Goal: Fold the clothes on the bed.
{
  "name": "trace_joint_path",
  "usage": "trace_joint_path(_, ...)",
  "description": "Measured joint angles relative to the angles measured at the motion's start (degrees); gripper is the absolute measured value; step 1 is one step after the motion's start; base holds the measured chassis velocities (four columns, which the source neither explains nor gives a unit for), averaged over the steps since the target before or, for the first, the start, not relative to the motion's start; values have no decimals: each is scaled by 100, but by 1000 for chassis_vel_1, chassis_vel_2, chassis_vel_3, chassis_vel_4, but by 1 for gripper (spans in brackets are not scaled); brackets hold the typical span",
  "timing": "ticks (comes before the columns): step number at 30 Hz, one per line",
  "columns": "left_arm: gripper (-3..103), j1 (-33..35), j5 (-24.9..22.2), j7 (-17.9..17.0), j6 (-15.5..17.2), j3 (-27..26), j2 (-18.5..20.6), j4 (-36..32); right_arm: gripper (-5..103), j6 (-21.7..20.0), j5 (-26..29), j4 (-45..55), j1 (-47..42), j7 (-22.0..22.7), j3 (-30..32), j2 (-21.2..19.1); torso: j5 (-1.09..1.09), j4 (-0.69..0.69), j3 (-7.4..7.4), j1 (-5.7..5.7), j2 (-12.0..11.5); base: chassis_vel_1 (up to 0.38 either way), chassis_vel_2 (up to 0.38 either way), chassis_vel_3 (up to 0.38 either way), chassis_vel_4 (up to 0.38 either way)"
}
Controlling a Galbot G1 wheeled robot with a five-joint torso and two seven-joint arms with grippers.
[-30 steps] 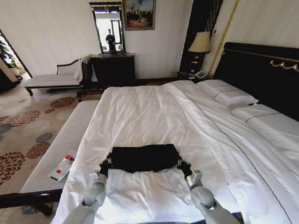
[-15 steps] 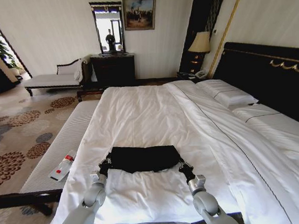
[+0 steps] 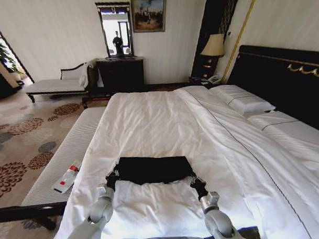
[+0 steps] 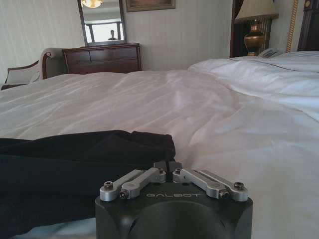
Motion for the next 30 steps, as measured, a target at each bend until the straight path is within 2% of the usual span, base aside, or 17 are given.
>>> trace_joint_path(1,12,0,0,0,0,0,0,0,-1,0,0,0,0,0,0,0,0,0,0,0,0,0,0,0,0)
trace_joint_path(4,28,277,80,-6,-16,-106,54,-252,15,-13,-51,97,-156,-6,17,-10,0,0,0,1,0,0,0,0,0)
trace_joint_path(6,28,338,106,8,-27,-141,60,-305,15,-11,-61,126,-205,-8,23,-20,1,1,0,1,0,0,0,0,0)
trace_joint_path(9,45,814,196,164,-152,-486,84,-646,31,109,-224,339,-684,-52,111,-150,-1,0,0,0,0,0,0,0,0)
trace_joint_path(11,45,889,201,199,-171,-561,83,-689,31,136,-249,364,-760,-62,128,-165,0,1,0,0,0,0,0,0,0)
trace_joint_path(12,56,1199,201,331,-259,-837,79,-831,41,289,-377,479,-1102,-103,221,-224,-1,-2,0,0,0,0,0,0,0)
trace_joint_path(15,62,1426,179,417,-321,-1052,84,-920,47,365,-419,576,-1285,-113,300,-261,0,-2,0,-1,1,0,0,0,0)
trace_joint_path(18,78,1704,56,488,-351,-1362,114,-1186,63,367,-406,767,-1295,-86,413,-363,0,0,0,-1,1,0,0,0,0)
trace_joint_path(19,84,1687,38,476,-321,-1383,126,-1297,69,309,-392,790,-1137,-44,415,-422,1,0,0,-1,1,0,0,0,0)
trace_joint_path(21,84,1655,40,467,-303,-1373,131,-1341,69,279,-380,790,-1059,-25,409,-449,0,2,0,-1,1,0,0,0,0)
trace_joint_path(24,98,1062,41,227,-85,-996,221,-1489,85,38,-225,718,-484,102,279,-556,1,1,1,0,0,0,0,0,0)
trace_joint_path(25,98,799,-15,155,11,-832,259,-1478,91,-43,-170,687,-339,129,234,-566,0,1,1,1,0,0,0,0,0)
trace_joint_path(27,99,619,-70,113,79,-721,285,-1450,91,-83,-139,669,-269,144,210,-570,1,0,1,1,0,0,0,0,0)
trace_joint_path(28,100,173,-254,29,243,-432,336,-1308,95,-175,-57,618,-122,176,158,-578,1,-1,2,2,-1,0,0,0,0)
trace_joint_path(30,100,-189,-461,-17,381,-202,365,-1043,99,-261,43,558,41,199,65,-631,-1,-6,1,2,-1,0,0,0,0)
